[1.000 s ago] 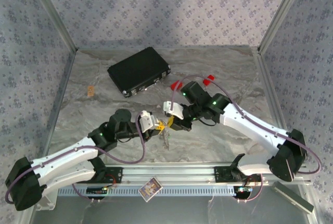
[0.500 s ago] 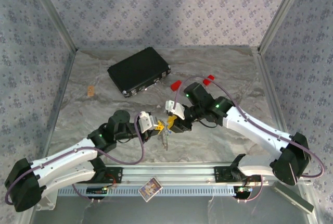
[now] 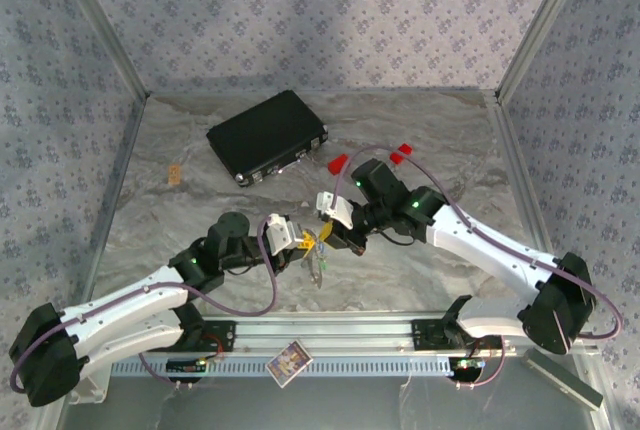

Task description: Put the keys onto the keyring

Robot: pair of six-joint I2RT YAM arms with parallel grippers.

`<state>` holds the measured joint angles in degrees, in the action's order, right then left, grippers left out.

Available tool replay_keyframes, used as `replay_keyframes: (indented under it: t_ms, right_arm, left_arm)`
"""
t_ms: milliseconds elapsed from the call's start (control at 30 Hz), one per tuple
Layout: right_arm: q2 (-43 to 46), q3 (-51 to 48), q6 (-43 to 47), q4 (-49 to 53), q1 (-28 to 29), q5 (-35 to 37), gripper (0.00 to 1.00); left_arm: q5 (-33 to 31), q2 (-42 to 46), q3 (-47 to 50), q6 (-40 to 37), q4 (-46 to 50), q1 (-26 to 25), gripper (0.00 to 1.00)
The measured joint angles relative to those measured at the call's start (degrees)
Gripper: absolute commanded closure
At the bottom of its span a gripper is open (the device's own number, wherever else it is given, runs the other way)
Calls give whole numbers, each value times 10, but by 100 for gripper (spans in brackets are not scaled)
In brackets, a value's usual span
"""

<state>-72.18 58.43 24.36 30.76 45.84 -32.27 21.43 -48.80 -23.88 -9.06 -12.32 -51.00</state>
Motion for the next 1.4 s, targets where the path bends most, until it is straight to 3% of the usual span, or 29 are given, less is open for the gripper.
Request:
replay_keyframes:
  t_ms: [267, 333, 400, 633, 767, 967, 1400]
  right_arm:
    - [-9, -35, -18, -11, -11, 28, 99]
    - [-3, -42, -27, -28, -10, 25, 78]
    - [14, -59, -35, -54, -14, 25, 72]
    - [107, -115, -47, -129, -30, 47, 67]
    - [139, -139, -60, -183, -40, 16, 64]
    - [119, -144, -70, -212, -45, -42, 63]
    - [87, -144, -78, -257, -46, -83, 64]
  left_arm:
    - [2, -1, 0, 2, -17, 0, 100]
    - [2, -1, 3, 6, -29, 0, 100]
    - [2, -1, 10, 12, -48, 0, 100]
    - [7, -15, 65, 47, -153, 21, 100]
    - [21, -21, 80, 71, -199, 50, 100]
    - [45, -23, 83, 82, -250, 53, 100]
    - [84, -23, 84, 83, -282, 53, 100]
